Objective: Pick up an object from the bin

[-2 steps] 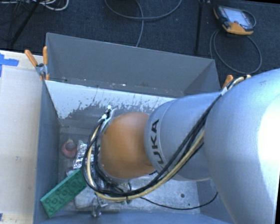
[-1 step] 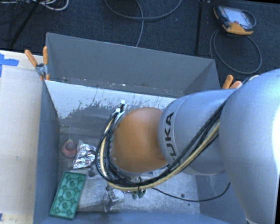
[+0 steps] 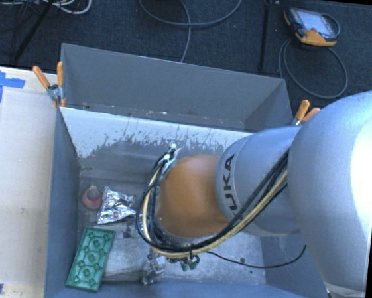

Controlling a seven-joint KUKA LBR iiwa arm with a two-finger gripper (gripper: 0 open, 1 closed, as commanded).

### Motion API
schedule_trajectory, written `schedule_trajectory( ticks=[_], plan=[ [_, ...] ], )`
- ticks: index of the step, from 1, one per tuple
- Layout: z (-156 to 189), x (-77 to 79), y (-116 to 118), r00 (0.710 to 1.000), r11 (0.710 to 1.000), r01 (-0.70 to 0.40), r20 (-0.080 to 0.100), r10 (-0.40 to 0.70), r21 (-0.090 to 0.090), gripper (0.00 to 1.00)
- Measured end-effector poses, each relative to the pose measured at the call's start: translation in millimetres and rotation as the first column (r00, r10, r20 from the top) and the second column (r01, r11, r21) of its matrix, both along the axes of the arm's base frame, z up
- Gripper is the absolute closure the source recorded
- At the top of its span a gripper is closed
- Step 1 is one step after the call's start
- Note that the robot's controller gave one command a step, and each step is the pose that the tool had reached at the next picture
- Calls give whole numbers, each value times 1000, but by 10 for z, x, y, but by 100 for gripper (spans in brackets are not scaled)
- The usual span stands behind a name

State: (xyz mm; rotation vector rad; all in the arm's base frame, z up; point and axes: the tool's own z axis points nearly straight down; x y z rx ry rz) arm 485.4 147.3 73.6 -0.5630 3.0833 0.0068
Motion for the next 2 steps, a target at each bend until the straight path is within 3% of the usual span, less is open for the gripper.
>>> schedule_trajectory(
  ticks=[1,2],
  plan=[
    [12,11,11,1000,1000,2,-4,-2,-2,0],
    [24,10,13,1000,1000,5,-6,-5,-3,100]
  ],
)
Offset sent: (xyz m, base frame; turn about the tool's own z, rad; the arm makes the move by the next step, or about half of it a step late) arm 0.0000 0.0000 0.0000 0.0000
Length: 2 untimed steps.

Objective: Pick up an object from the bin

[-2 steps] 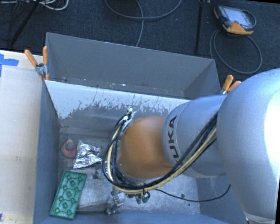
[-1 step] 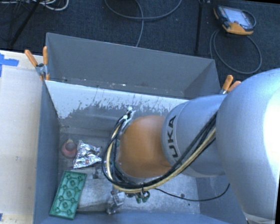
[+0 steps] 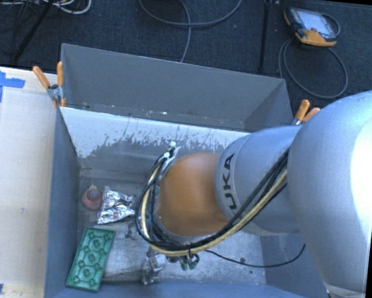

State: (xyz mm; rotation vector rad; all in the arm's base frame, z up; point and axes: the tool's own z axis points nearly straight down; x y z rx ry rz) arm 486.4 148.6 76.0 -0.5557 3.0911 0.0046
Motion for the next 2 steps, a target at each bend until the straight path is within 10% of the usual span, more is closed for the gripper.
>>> schedule_trajectory(
  ticks=[2],
  plan=[
    [1013,12,15,1000,1000,7,2,-7,-2,100]
  ],
)
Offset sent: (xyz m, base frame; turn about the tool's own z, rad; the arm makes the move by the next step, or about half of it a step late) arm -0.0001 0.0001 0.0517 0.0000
